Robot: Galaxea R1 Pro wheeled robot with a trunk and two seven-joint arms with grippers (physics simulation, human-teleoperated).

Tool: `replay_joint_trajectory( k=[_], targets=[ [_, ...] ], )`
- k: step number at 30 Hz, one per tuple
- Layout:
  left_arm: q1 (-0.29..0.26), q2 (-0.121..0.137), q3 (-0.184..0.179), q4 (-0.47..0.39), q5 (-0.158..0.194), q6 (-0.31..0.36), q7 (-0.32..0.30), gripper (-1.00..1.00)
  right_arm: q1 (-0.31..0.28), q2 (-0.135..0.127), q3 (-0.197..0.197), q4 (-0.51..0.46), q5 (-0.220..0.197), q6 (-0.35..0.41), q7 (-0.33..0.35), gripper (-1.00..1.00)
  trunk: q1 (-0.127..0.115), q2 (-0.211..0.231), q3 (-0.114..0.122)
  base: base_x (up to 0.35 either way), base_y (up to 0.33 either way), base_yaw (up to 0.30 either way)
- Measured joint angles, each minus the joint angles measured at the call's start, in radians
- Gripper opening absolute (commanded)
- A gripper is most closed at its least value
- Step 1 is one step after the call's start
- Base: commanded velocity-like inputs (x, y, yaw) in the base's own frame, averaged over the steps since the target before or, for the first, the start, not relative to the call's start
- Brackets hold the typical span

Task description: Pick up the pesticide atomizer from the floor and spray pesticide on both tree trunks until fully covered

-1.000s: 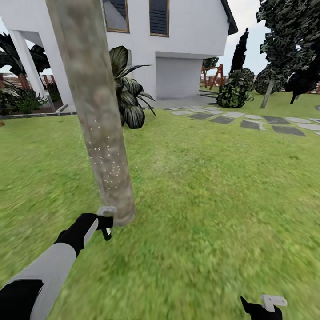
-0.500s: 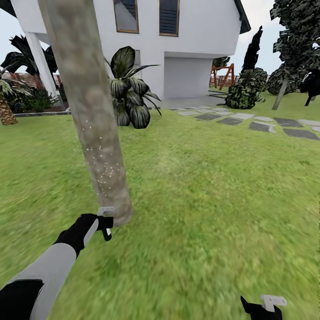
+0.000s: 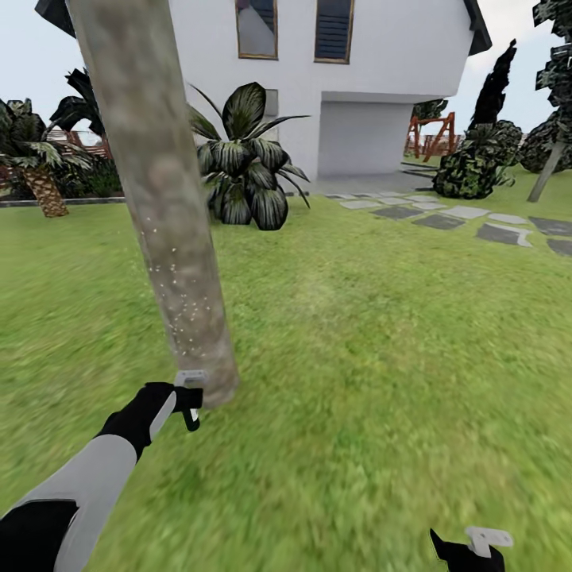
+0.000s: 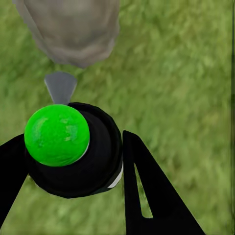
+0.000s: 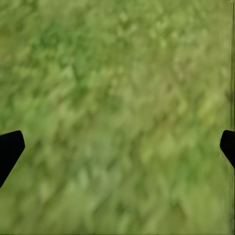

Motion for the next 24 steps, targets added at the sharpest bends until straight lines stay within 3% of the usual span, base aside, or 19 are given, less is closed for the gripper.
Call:
replay_joint_trajectory(
  k=[10, 21, 24],
  targets=[
    [0.000, 0.000, 0.000, 0.000, 0.001, 0.000, 0.000, -1.00, 0.000, 0.000, 0.000, 0.000, 0.000, 0.000, 0.000, 1.00, 0.000, 0.000, 0.000, 0.114, -0.302, 0.006],
    [0.000, 0.000, 0.000, 0.002, 0.000, 0.000, 0.001, -1.00, 0.000, 0.000, 0.000, 0.001, 0.000, 0.000, 0.000, 1.00, 0.000, 0.000, 0.000, 0.097, -0.295, 0.248],
    [0.000, 0.000, 0.000, 0.003, 0.000, 0.000, 0.001, -1.00, 0.000, 0.000, 0.000, 0.000, 0.000, 0.000, 0.000, 1.00, 0.000, 0.000, 0.000, 0.169, -0.294, 0.048]
  ],
)
